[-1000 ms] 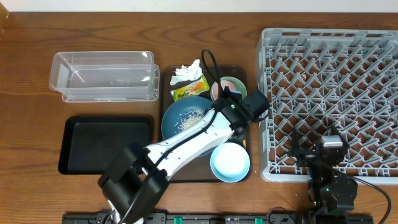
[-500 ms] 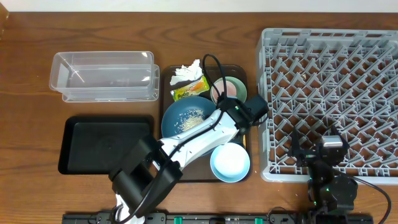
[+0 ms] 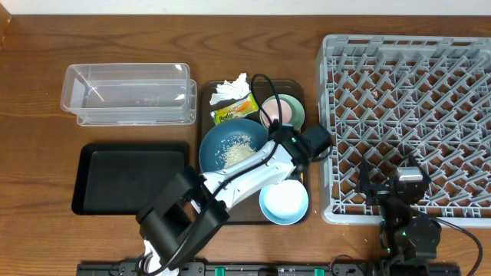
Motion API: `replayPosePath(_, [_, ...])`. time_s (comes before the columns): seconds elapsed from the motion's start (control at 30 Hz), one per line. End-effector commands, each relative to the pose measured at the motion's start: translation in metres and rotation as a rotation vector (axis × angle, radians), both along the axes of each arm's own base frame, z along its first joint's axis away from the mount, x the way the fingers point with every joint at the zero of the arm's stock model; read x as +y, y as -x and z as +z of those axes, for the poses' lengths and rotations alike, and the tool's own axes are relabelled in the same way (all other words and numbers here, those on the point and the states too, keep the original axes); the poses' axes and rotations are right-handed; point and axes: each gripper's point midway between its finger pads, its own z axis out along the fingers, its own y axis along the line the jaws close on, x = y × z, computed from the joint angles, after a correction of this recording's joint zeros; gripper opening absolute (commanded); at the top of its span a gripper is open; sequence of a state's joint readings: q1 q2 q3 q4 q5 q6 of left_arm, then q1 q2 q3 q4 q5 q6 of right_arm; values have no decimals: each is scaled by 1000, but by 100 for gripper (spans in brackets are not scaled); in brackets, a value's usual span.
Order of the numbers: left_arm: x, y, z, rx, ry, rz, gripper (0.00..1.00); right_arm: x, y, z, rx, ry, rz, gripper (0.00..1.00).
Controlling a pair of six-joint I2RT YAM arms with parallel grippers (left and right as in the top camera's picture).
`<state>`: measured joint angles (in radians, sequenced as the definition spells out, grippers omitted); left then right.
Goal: Sort waste into correct bins and load items into the dishwasher rack
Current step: 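Reach the left gripper to the blue plate's rim and grasp it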
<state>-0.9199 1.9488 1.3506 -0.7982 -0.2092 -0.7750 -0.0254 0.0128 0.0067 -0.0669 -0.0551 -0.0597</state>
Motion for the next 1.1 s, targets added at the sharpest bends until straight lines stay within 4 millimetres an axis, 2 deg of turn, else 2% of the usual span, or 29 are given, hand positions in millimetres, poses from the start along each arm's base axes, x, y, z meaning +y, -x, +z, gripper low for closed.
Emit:
replayPosePath(0.0, [9, 2, -10, -3, -35, 23, 61, 2, 0, -1, 4, 9, 9, 99])
replayPosePath(0.27, [10, 0, -8, -17, -40, 26, 61, 2, 0, -1, 4, 9, 9, 99])
replayPosePath(0.33, [10, -1, -6, -19, -37, 26, 53, 2, 0, -1, 4, 9, 9, 99])
replayPosePath(0.5, [9, -2, 7, -37, -13, 26, 48, 2, 0, -1, 4, 9, 9, 99])
replayPosePath(0.63, [8, -2, 15, -50, 5, 27, 37, 2, 0, -1, 4, 9, 9, 99])
replayPosePath(1.07, [8, -2, 16, -50, 5, 27, 7, 2, 0, -1, 4, 9, 9, 99])
